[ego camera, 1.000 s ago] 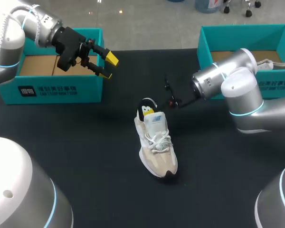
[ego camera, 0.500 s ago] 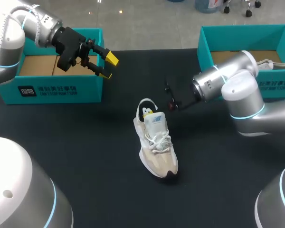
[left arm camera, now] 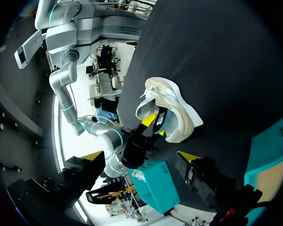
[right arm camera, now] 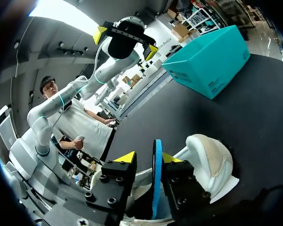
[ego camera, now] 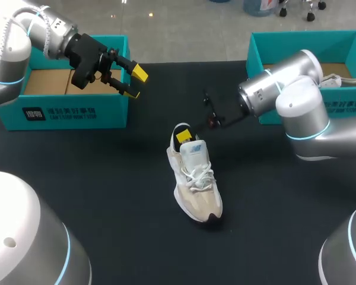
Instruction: Take the shoe out of the shoebox, open the shoe tongue, remove and reinsert the insole, then place the shoe into the shoebox
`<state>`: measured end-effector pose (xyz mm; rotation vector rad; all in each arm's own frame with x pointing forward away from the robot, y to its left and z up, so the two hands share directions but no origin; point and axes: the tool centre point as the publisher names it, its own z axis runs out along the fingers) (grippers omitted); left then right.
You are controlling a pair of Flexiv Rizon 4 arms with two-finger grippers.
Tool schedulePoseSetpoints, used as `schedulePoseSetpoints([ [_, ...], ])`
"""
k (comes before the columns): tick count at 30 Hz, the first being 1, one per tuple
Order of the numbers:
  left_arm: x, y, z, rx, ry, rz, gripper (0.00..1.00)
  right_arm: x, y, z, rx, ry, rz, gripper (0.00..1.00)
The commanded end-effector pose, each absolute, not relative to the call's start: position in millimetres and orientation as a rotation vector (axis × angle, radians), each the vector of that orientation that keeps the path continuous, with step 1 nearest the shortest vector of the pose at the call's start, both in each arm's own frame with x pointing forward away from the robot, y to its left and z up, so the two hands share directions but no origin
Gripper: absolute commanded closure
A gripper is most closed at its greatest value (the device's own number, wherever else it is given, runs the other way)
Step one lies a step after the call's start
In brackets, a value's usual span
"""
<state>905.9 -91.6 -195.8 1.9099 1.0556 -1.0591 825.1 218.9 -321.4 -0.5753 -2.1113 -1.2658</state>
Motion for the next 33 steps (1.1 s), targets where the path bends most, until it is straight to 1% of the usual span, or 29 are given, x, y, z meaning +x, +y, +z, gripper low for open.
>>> schedulePoseSetpoints([
  [1,905.8,-90.9,-195.7,1.913,1.055,-1.058,0.0,828.0,223.4,-323.2,-0.573,-2.117,-1.253,1.0],
  [14,905.8,-90.9,-195.7,1.913,1.055,-1.058,0.0,819.4,227.8,-338.3,-0.586,-2.102,-1.191,1.0],
  [15,905.8,-90.9,-195.7,1.913,1.055,-1.058,0.0,819.2,227.1,-338.1,-0.587,-2.105,-1.19,0.99],
  [16,905.8,-90.9,-195.7,1.913,1.055,-1.058,0.0,819.5,226.0,-337.0,-0.59,-2.109,-1.195,0.78],
  [17,905.8,-90.9,-195.7,1.913,1.055,-1.058,0.0,820.2,225.2,-334.3,-0.593,-2.114,-1.201,0.62],
  [18,905.8,-90.9,-195.7,1.913,1.055,-1.058,0.0,820.6,224.8,-331.8,-0.593,-2.123,-1.209,0.56],
  [21,905.8,-90.9,-195.7,1.913,1.055,-1.058,0.0,821.4,224.9,-323.0,-0.587,-2.142,-1.216,0.51],
  [23,905.8,-90.9,-195.7,1.913,1.055,-1.058,0.0,822.0,225.0,-319.2,-0.582,-2.153,-1.215,0.42],
  [27,905.8,-90.9,-195.7,1.913,1.055,-1.058,0.0,820.4,228.0,-308.7,-0.558,-2.174,-1.212,0.41],
  [30,905.8,-90.9,-195.7,1.913,1.055,-1.058,0.0,819.9,228.1,-304.4,-0.545,-2.192,-1.203,0.31],
  [33,905.8,-90.9,-195.7,1.913,1.055,-1.058,0.0,821.5,227.2,-297.7,-0.54,-2.208,-1.206,0.25],
])
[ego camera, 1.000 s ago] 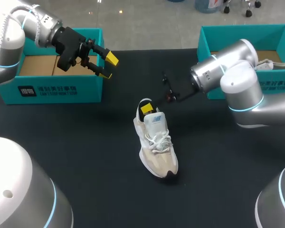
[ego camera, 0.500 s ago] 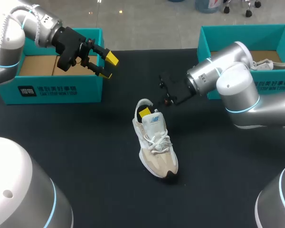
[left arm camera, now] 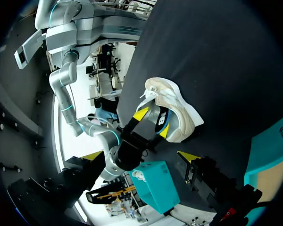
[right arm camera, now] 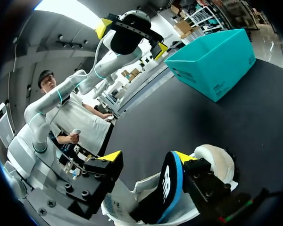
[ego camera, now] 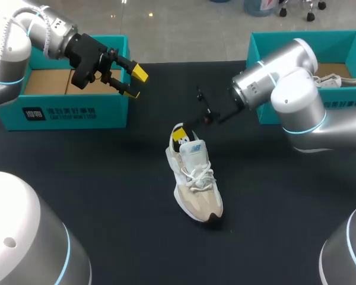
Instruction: Take the shoe out of the shoebox, open the shoe tongue, remove and reinsert the insole, then place the shoe into the shoebox
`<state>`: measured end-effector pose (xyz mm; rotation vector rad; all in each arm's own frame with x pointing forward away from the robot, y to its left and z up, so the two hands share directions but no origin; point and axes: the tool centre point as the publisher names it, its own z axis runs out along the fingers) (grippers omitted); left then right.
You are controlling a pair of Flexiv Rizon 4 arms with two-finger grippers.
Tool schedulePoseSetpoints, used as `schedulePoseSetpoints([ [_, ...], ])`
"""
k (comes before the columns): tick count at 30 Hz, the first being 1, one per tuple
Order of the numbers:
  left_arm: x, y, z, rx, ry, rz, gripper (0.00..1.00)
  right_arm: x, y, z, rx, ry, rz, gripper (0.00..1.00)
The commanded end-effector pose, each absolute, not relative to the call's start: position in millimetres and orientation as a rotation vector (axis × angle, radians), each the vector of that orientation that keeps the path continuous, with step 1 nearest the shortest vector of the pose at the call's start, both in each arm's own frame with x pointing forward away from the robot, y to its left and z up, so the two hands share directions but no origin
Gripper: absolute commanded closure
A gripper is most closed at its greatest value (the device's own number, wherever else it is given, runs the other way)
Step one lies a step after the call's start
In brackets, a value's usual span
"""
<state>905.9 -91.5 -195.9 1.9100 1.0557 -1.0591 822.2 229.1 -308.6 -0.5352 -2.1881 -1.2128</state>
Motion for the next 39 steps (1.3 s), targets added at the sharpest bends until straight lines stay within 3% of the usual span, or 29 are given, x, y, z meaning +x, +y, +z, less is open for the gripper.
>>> schedulePoseSetpoints([
  [1,905.8,-90.9,-195.7,1.913,1.055,-1.058,0.0,822.2,226.9,-295.7,-0.537,-2.214,-1.209,0.26],
  [12,905.8,-90.9,-195.7,1.913,1.055,-1.058,0.0,836.3,229.8,-275.9,-0.503,-2.254,-1.253,0.22],
  [17,905.8,-90.9,-195.7,1.913,1.055,-1.058,0.0,838.8,230.1,-274.9,-0.517,-2.257,-1.262,0.27],
  [18,905.8,-90.9,-195.7,1.913,1.055,-1.058,0.0,838.9,229.8,-274.7,-0.536,-2.259,-1.263,0.29],
  [19,905.8,-90.9,-195.7,1.913,1.055,-1.058,0.0,838.8,228.9,-274.5,-0.566,-2.257,-1.267,0.46],
  [21,905.8,-90.9,-195.7,1.913,1.055,-1.058,0.0,838.2,225.9,-275.6,-0.64,-2.251,-1.268,0.62],
  [24,905.8,-90.9,-195.7,1.913,1.055,-1.058,0.0,837.0,220.4,-277.4,-0.741,-2.243,-1.29,1.0],
  [39,905.8,-90.9,-195.7,1.913,1.055,-1.058,0.0,836.6,208.4,-272.1,-0.988,-2.396,-1.127,1.0],
])
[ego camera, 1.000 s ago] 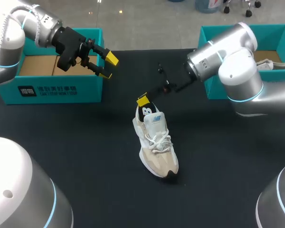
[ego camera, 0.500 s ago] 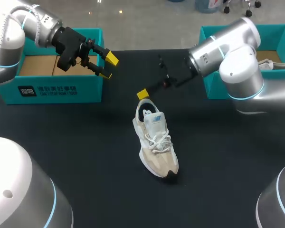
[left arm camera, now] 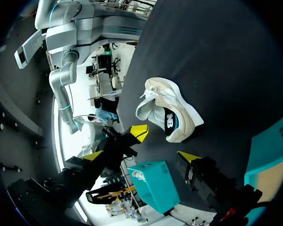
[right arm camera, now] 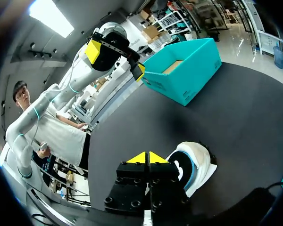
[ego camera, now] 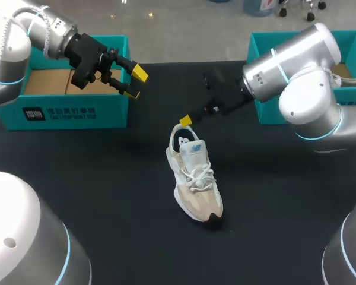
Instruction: Take the shoe out of the shoebox, open the shoe tongue, remove and reinsert the insole, then place the shoe into the shoebox
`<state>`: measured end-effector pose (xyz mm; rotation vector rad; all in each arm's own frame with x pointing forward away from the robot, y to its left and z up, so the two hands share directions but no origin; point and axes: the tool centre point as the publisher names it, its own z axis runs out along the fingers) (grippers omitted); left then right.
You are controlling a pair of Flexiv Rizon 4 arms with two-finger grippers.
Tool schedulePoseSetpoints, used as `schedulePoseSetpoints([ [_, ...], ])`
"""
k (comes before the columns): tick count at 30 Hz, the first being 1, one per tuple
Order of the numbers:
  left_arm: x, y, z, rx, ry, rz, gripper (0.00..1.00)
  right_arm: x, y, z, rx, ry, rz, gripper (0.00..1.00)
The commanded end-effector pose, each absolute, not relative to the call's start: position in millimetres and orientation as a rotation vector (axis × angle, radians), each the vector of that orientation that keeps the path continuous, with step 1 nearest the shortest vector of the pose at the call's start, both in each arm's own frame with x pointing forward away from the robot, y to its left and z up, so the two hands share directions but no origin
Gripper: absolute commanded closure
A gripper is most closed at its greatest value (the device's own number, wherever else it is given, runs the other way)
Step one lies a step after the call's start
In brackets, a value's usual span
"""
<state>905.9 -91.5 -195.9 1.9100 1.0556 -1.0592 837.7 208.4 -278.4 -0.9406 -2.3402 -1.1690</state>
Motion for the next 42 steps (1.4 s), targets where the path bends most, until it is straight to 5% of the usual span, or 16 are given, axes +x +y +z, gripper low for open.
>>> schedulePoseSetpoints([
  [1,905.8,-90.9,-195.7,1.913,1.055,-1.058,0.0,836.6,208.4,-272.1,-0.988,-2.396,-1.127,1.0],
  [7,905.8,-90.9,-195.7,1.913,1.055,-1.058,0.0,836.6,208.4,-272.1,-0.988,-2.396,-1.127,1.0],
  [20,905.8,-90.9,-195.7,1.913,1.055,-1.058,0.0,837.3,217.1,-270.3,-1.779,-2.591,-0.687,1.0],
  [42,905.8,-90.9,-195.7,1.913,1.055,-1.058,0.0,832.0,210.7,-275.4,-1.869,-2.673,-0.534,1.0],
])
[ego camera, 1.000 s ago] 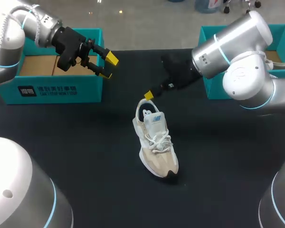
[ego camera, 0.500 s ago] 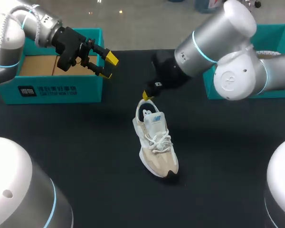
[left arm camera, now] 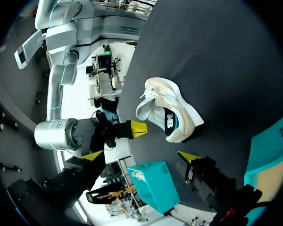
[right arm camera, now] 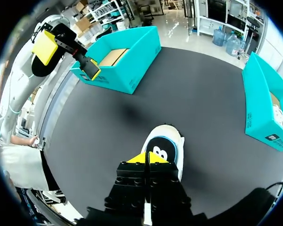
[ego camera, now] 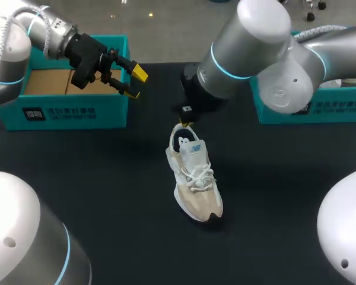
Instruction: Take the shoe out of the shoebox, open the shoe tongue, remove and reinsert the insole, then place the shoe into the shoebox
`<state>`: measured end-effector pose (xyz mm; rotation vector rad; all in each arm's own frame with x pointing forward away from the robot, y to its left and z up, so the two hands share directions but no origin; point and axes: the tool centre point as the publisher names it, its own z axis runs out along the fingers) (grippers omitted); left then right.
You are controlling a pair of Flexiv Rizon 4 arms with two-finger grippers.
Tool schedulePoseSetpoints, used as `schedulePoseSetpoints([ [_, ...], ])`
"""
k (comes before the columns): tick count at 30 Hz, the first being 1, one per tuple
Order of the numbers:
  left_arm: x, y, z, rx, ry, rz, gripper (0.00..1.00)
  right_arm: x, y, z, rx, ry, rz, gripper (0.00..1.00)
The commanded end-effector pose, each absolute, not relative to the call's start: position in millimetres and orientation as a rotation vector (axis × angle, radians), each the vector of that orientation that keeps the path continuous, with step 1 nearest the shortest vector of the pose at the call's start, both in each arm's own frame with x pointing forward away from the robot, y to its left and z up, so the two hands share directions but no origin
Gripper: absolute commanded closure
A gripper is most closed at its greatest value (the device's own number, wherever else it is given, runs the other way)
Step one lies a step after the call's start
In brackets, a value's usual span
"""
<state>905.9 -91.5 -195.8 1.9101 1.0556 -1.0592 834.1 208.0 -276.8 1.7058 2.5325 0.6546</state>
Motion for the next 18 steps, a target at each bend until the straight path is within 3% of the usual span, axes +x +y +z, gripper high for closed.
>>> schedulePoseSetpoints([
  [1,905.8,-90.9,-195.7,1.913,1.055,-1.058,0.0,832.0,211.7,-281.0,1.69,2.411,0.464,1.0],
  [18,905.8,-90.9,-195.7,1.913,1.055,-1.058,0.0,823.3,199.5,-335.1,1.914,2.415,0.376,1.0],
])
